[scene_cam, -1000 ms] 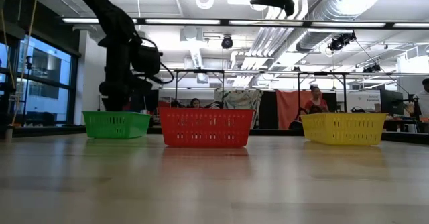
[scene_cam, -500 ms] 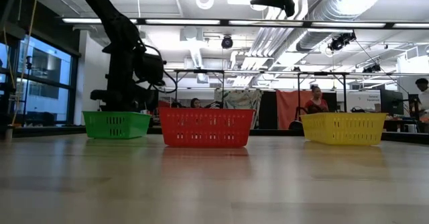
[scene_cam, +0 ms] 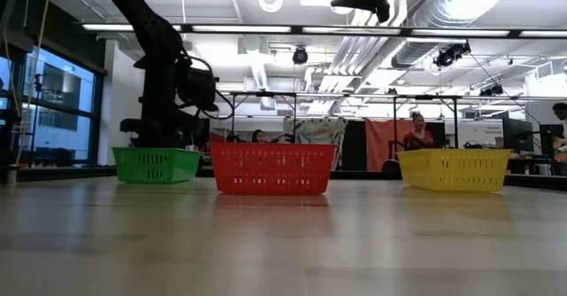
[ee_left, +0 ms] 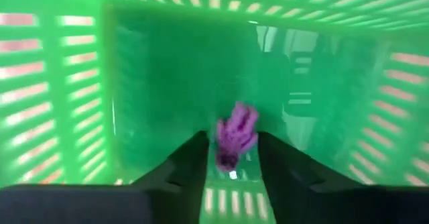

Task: Sort Halloween decoration
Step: Put the purple skeleton toy into the green bin

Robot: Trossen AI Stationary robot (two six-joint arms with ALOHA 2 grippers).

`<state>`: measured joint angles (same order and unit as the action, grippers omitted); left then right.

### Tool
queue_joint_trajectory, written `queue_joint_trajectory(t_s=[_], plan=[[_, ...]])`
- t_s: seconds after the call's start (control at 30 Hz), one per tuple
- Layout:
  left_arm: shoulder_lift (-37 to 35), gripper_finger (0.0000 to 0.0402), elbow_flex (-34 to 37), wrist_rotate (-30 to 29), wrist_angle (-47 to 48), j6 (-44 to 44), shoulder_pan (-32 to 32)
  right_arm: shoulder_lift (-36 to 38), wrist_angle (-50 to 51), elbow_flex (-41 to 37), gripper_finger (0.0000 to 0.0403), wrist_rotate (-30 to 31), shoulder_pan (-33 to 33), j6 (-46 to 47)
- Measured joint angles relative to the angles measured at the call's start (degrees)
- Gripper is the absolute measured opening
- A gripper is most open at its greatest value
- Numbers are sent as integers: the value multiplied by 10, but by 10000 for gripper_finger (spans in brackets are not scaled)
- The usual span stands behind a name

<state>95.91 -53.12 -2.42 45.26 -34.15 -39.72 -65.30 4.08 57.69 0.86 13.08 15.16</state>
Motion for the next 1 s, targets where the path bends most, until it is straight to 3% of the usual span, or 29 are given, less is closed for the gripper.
queue_joint_trajectory(t_s=[0.2,0.37,0.47,0.53,0.73,0.9,1.0], plan=[[-50,190,-6,0,11,0,0,0,0,0,229,0,0,-1],[-99,211,-48,-7,46,4,0,0,0,0,229,0,0,-2],[-138,212,-78,-2,42,49,0,0,0,0,229,0,0,-2],[-169,211,-90,34,22,103,0,0,0,0,229,0,0,-2],[-283,203,-65,218,-135,291,21,0,0,0,229,0,0,-2],[-372,198,9,224,-326,396,93,0,0,0,229,0,0,-2],[-409,197,72,185,-443,454,149,0,0,0,229,0,0,-2]])
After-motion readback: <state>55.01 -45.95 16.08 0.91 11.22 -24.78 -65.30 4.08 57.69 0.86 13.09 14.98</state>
